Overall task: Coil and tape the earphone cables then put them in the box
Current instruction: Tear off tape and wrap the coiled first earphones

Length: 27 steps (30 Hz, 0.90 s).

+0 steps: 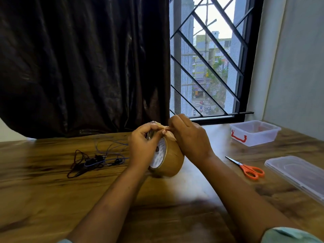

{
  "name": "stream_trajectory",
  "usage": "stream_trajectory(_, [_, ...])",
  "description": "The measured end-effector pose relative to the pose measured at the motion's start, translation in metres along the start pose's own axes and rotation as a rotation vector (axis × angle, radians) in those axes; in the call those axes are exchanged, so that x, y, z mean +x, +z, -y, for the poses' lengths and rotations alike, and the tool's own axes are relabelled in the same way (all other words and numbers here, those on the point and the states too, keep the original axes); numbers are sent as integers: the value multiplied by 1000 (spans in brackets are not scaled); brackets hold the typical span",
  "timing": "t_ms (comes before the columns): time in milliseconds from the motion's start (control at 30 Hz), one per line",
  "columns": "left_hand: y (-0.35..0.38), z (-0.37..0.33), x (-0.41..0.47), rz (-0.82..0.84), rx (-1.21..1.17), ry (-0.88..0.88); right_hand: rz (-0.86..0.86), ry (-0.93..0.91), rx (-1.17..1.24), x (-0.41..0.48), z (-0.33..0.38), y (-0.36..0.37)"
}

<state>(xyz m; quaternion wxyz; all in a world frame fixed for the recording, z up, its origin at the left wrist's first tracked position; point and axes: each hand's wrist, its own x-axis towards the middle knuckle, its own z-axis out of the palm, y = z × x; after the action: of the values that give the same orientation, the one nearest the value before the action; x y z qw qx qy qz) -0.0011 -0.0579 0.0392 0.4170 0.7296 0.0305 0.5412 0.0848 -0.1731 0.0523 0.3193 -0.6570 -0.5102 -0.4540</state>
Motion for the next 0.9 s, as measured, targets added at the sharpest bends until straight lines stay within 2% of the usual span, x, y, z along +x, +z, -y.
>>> stream_trajectory(133, [3,1,-3,62,-29,-53,38,178,311,2,1,-4])
stream_trajectory(333, [3,-2,-5,80,-33,-38,-9,263,380,5,-16,-6])
stream_trajectory(400, [3,-3,-5,75,-15,-23,65,305,283,5,-22,-11])
stream_trajectory(467, [2,-3,-5,72,10,-7,228,385,75,2,-33,-19])
stream_trajectory(600, [3,-4,-5,66,19,-16,598,712,-265,-16,-61,-49])
stream_trajectory(767, [2,-5,-6,53,33,-24,773,992,-521,-63,-72,-91])
stream_trajectory(900, [5,-9,-7,77,22,-22,811,970,-562,-84,-67,-98])
